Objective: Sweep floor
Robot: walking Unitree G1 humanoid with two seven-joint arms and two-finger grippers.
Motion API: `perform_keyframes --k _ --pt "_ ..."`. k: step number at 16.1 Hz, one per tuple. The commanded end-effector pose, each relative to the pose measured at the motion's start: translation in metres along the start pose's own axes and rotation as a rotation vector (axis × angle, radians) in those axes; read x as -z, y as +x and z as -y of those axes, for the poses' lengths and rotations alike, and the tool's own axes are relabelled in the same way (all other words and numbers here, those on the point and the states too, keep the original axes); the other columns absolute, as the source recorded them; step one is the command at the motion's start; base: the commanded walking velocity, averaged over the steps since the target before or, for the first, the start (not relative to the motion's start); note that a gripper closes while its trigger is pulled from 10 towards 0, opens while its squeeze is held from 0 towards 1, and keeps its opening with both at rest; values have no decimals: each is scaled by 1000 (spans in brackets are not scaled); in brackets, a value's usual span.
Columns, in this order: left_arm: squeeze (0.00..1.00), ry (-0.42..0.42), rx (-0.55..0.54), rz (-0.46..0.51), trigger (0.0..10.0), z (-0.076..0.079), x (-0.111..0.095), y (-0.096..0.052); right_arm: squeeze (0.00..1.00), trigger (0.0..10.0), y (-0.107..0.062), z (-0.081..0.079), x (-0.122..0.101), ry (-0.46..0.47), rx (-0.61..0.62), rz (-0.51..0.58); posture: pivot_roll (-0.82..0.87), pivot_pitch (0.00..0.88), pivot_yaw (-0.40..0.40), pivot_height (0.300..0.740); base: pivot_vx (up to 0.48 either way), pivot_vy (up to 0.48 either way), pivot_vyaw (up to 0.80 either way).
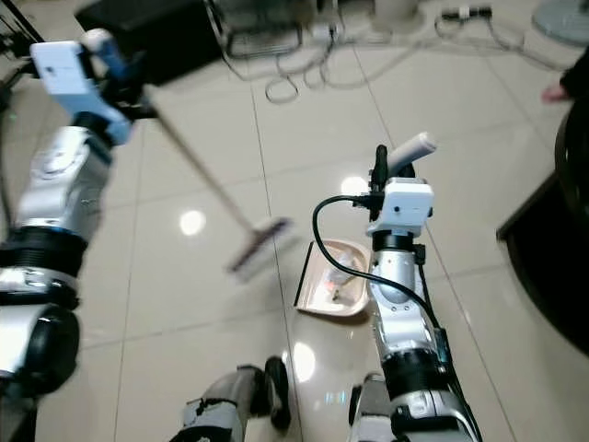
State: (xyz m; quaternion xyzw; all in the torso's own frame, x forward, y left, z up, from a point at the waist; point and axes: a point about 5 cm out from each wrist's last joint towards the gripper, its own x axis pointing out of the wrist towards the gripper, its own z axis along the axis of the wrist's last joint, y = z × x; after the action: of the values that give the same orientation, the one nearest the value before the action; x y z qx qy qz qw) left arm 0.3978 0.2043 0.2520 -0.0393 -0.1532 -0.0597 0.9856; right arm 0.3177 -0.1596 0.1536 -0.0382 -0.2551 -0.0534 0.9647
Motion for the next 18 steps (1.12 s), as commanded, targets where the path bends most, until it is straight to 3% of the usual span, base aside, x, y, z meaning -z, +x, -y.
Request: perform_keyframes --k 1,3,6,7,10,14,16,18 --pt "0 58 -8 9 10000 -8 -7 2 0 10000 2 -2 -10 29 -4 36 63 92 173 740 0 0 0" --pt "0 141 -60 -77 10000 -27 10 -9 0 10000 3 2 -21 62 -2 57 52 56 174 740 0 0 0" --pt "0 177 -89 -142 10000 -39 31 -28 0 10000 1 7 -32 125 -22 27 47 39 173 740 0 0 0" --pt "0 171 -100 -162 10000 -42 42 -40 0 10000 1 9 -39 165 -38 -6 44 23 173 740 0 0 0" --pt "0 165 -76 -215 10000 -33 68 -69 0 10000 10 16 -63 232 -38 -32 35 12 168 740 0 0 0" --pt "0 155 -66 -257 10000 -13 93 -116 0 10000 19 20 -88 245 -44 -31 8 16 143 740 0 0 0" --pt "0 153 -108 -283 10000 -11 95 -133 0 10000 18 20 -95 256 -55 -70 8 21 131 740 0 0 0" --pt "0 138 -83 -281 10000 -3 94 -142 0 10000 18 18 -98 255 -59 -72 7 18 121 740 0 0 272"
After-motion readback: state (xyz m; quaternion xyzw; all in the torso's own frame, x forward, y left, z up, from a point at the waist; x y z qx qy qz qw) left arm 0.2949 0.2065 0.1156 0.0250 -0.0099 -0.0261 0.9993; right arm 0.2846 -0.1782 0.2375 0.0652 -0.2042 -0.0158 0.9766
